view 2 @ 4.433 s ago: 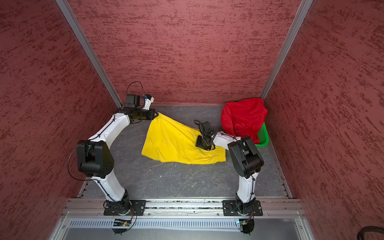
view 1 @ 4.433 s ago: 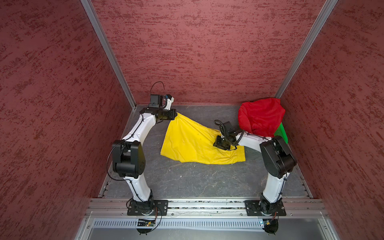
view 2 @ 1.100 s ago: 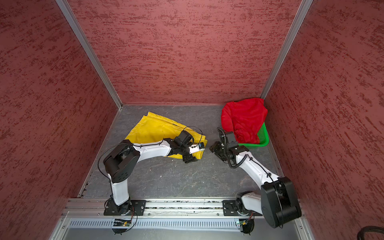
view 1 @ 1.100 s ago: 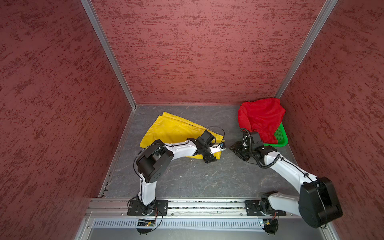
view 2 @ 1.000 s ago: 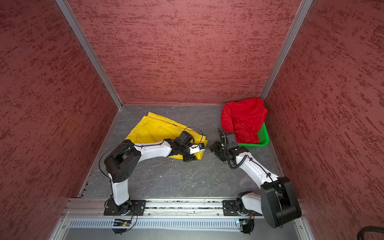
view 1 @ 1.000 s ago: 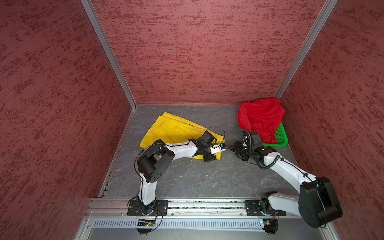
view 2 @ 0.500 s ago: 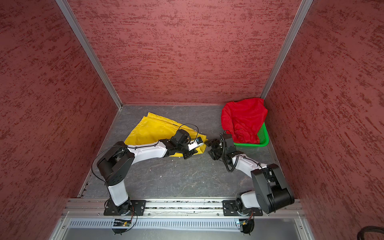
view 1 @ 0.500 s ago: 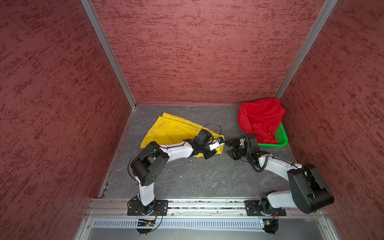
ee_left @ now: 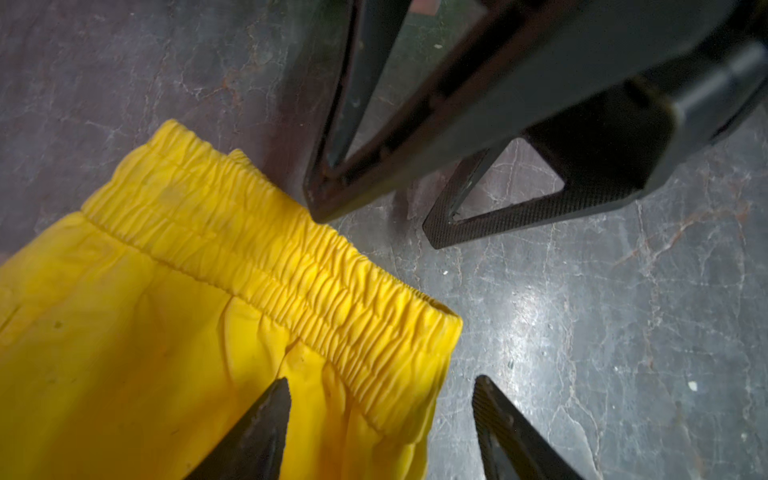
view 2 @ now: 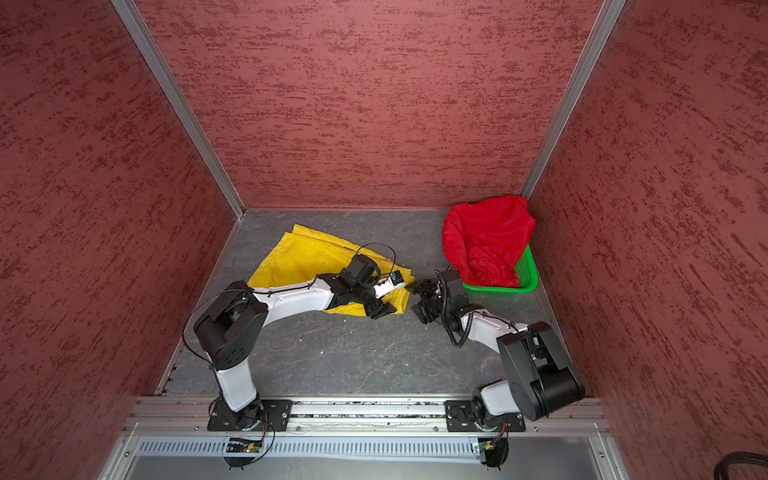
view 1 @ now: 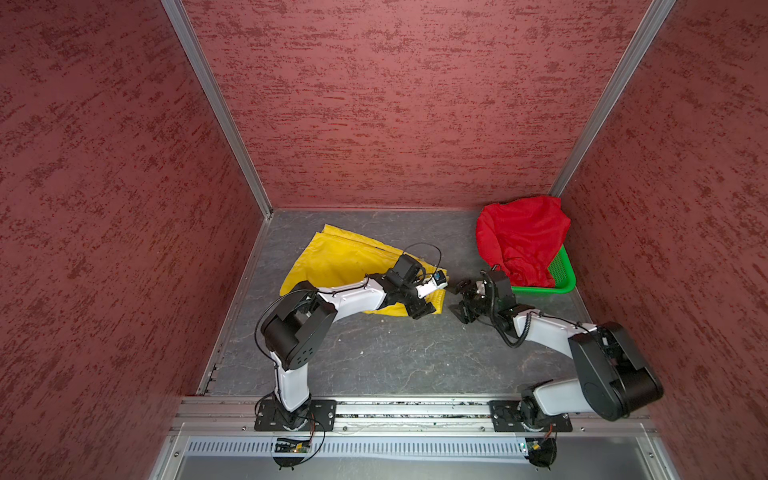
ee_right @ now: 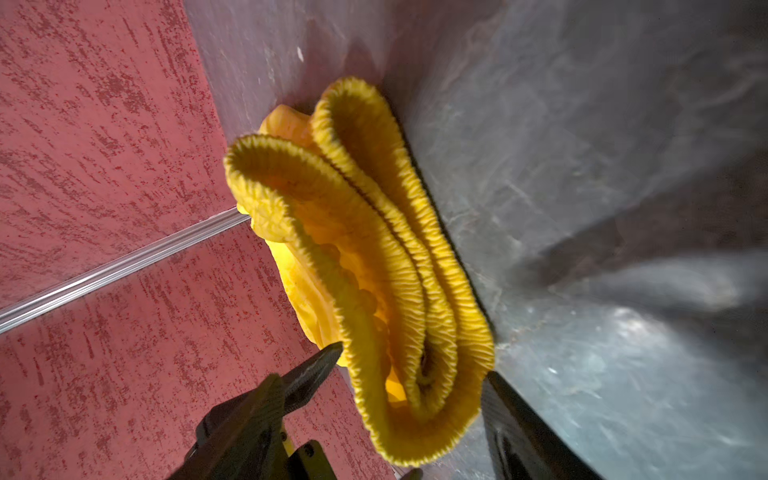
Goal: Fold and stack the shorts
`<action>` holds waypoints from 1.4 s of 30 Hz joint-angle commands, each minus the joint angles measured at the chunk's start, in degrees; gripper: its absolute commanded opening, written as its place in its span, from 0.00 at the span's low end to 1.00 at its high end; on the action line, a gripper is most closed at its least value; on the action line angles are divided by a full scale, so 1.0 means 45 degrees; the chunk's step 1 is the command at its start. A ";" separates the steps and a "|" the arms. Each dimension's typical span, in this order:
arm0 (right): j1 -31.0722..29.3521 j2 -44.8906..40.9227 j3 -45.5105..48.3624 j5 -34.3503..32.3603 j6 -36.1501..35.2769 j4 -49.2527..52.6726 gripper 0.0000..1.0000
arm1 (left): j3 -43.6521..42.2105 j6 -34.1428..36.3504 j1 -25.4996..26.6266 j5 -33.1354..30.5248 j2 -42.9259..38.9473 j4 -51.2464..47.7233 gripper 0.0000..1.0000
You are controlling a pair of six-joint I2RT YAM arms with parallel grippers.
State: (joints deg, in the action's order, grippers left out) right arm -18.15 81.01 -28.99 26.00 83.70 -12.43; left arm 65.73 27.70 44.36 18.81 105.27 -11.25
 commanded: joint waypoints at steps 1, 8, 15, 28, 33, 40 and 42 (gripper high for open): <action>0.0144 -0.0376 0.0307 -0.0582 0.0331 0.0465 0.76 | -0.0241 0.2001 0.0459 -0.0588 -0.0352 -0.0241 0.71; 0.0478 -0.0787 0.0331 -0.0706 -0.0235 0.1573 0.76 | -0.0046 0.2955 0.0544 -0.0699 0.0559 -0.0088 0.71; 0.0479 -0.0889 -0.0593 -0.0876 -0.1443 0.3734 0.76 | 0.0466 0.2770 0.0546 -0.1339 0.1961 -0.1035 0.64; 0.0440 0.0591 -0.0587 0.0492 0.0595 -0.1012 0.80 | 0.0164 0.0313 -0.0035 -0.0117 0.0967 -0.0031 0.23; 0.0406 0.1373 -0.0510 0.0529 0.1493 -0.1727 0.83 | 0.0051 -0.0380 -0.0392 0.0567 0.0680 0.0452 0.18; 0.0017 0.2212 -0.0795 0.0756 0.1875 -0.2493 0.83 | -0.0388 -0.1183 -0.0824 0.1195 0.0299 0.1250 0.17; -0.0113 0.2513 -0.0898 0.0800 0.1990 -0.2857 0.83 | -0.0409 -0.1195 -0.0829 0.1317 0.0331 0.1232 0.16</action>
State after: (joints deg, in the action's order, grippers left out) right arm -17.74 90.83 -31.33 29.63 88.40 -20.73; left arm 64.77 24.18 40.88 22.41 108.20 -7.49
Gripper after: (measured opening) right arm 0.832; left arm 0.195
